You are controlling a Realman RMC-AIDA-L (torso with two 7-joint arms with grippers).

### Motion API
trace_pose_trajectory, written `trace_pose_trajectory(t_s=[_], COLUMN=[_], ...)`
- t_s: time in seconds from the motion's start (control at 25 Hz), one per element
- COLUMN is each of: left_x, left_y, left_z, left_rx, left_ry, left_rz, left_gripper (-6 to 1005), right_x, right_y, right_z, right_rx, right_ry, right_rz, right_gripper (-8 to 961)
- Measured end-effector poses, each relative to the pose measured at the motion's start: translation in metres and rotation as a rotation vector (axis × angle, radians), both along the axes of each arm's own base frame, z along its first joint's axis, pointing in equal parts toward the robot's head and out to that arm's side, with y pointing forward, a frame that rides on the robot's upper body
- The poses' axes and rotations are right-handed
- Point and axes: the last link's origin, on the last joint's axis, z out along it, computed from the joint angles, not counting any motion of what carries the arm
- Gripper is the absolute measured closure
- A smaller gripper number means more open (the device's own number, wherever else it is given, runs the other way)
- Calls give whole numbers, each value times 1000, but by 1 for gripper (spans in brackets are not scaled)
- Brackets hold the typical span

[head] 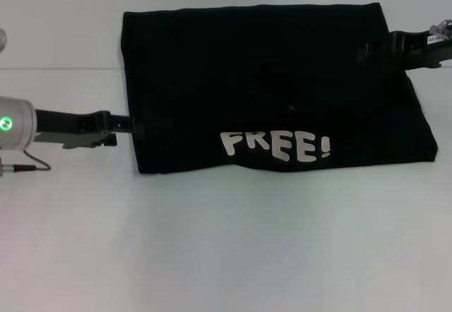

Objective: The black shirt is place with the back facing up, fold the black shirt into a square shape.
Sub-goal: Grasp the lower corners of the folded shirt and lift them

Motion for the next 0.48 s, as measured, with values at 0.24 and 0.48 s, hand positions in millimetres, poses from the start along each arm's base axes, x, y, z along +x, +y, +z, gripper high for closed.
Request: trace_pose_trajectory(t_s=[0.24, 0.48], left_x=[-7, -5], left_y=[-5, -5], left_z=[-16, -26], left_rx=[-25, -30], left_ry=[5, 7], left_rz=[9, 13], left_gripper=[273, 275], right_x=[2, 3], right_y=[0, 1], right_z=[3, 4], right_rx=[13, 18], right_ry=[20, 20], right_rz=[-11, -15], right_gripper=[318, 317])
